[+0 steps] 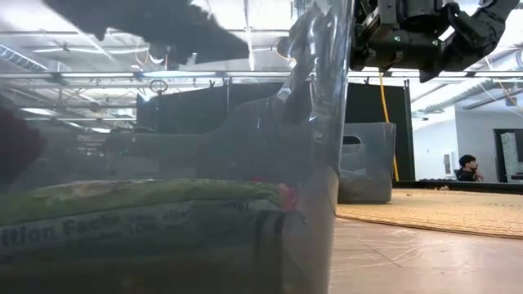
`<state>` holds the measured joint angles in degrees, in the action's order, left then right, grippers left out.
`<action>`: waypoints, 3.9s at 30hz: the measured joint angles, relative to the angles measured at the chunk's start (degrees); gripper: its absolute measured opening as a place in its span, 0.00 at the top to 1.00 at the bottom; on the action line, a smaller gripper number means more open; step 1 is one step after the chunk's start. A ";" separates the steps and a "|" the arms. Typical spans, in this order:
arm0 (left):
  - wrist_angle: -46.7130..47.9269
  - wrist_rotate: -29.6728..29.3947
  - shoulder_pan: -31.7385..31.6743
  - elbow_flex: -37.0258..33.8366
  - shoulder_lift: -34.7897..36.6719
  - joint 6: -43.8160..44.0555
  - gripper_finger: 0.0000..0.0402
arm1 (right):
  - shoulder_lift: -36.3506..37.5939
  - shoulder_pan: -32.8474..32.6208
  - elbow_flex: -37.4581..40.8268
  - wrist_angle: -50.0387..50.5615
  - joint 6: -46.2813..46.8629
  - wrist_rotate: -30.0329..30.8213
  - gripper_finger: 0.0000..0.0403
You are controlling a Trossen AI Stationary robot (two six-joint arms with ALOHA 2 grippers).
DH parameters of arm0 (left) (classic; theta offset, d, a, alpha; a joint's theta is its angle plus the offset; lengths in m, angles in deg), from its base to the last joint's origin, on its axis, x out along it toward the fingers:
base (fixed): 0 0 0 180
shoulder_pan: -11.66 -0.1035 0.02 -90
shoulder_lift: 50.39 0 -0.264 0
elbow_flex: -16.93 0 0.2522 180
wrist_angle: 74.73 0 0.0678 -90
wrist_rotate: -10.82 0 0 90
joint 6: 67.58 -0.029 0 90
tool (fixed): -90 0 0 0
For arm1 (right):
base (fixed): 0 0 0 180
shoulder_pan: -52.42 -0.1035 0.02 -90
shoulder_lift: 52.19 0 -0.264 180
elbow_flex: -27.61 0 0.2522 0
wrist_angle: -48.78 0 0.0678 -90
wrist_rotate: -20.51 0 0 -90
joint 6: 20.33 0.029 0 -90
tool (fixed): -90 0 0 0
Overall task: Pick and place Granola Bars by type
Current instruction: Put the red granola bar into the bottom right black bin
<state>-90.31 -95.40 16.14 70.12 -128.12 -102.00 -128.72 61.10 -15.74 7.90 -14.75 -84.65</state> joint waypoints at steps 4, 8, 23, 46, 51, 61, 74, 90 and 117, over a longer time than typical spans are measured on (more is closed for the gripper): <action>0.45 -5.58 3.78 5.04 -5.35 -9.92 0.30 | 0.00 0.40 0.00 0.00 0.29 0.01 1.00; -0.85 -14.89 6.61 9.01 -9.80 -19.57 0.34 | 0.00 1.41 0.00 0.09 1.04 0.02 1.00; -4.80 -18.84 11.70 16.04 -19.64 -41.46 0.40 | 0.02 1.91 0.00 0.46 0.84 0.00 1.00; -7.64 -11.27 9.06 19.06 -21.42 -45.33 0.44 | 0.02 1.89 0.00 1.26 0.81 -0.02 1.00; -7.64 -9.10 9.04 19.06 -21.42 -43.91 0.44 | 0.02 1.89 0.00 1.12 0.81 -0.02 1.00; -7.05 -6.23 7.72 19.06 -21.42 -38.87 0.44 | 0.02 1.89 0.00 0.68 1.18 -0.02 1.00; -4.51 -3.22 5.17 19.06 -21.42 -36.92 0.44 | 0.02 1.89 0.00 0.20 1.23 -0.02 1.00; -4.78 2.97 3.07 19.06 -21.40 -34.83 0.59 | 0.02 1.89 0.00 0.02 1.25 -0.03 1.00; -5.57 4.21 3.88 19.04 -21.33 -30.79 0.94 | 0.02 1.85 0.02 1.19 -0.56 0.00 0.89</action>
<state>-95.88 -91.19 20.02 89.17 -149.45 -132.79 -128.70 62.95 -15.72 9.09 -15.30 -84.65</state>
